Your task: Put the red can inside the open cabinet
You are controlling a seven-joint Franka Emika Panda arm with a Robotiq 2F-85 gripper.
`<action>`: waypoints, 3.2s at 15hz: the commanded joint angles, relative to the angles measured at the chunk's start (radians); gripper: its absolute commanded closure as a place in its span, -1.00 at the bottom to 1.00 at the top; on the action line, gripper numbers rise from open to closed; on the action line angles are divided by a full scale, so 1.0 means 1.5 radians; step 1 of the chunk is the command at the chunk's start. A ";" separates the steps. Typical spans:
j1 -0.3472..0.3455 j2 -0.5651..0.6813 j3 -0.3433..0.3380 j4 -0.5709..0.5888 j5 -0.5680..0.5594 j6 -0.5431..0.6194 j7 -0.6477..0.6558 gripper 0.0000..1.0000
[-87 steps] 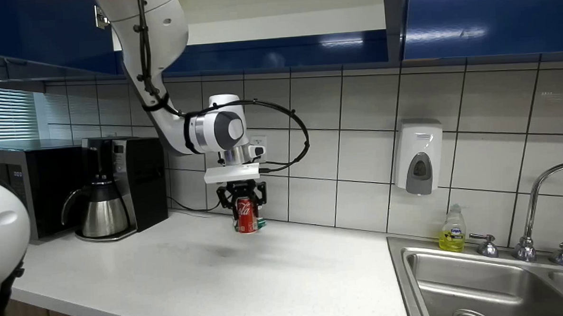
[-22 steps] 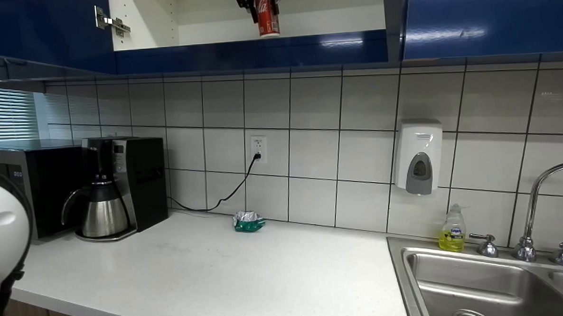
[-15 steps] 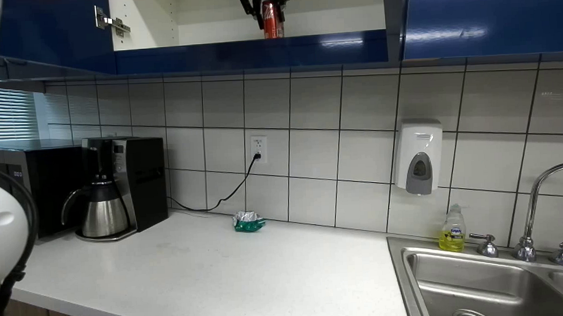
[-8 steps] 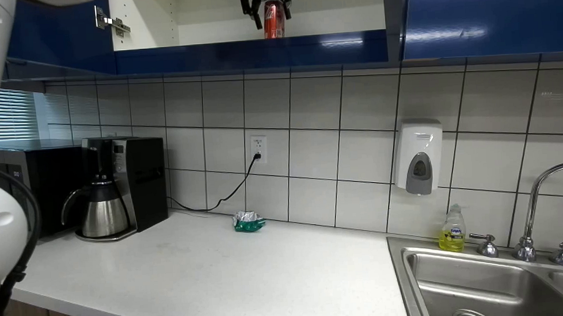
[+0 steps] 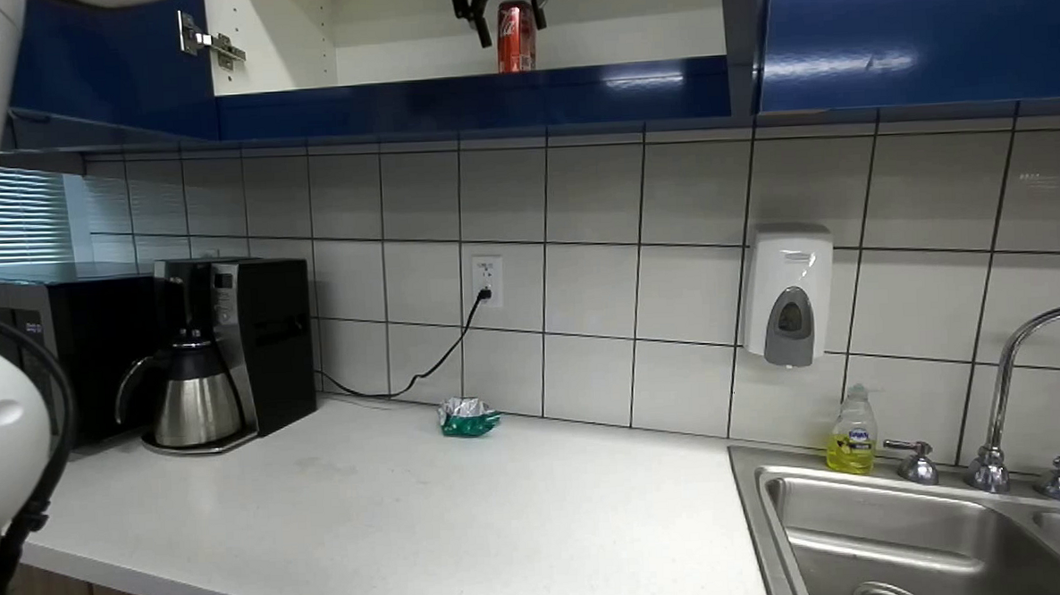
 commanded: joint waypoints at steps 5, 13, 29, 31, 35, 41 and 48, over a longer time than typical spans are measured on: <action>-0.002 -0.068 0.001 -0.080 0.004 -0.011 -0.022 -1.00; 0.013 -0.208 0.007 -0.258 -0.025 0.020 -0.047 -1.00; 0.026 -0.533 0.023 -0.821 -0.049 0.197 -0.112 -1.00; 0.024 -0.557 0.023 -0.904 -0.053 0.228 -0.109 -1.00; 0.017 -0.570 0.021 -1.026 -0.072 0.290 -0.101 -1.00; 0.015 -0.552 0.018 -1.070 -0.074 0.314 -0.096 -1.00; 0.015 -0.560 0.018 -1.073 -0.075 0.314 -0.096 -1.00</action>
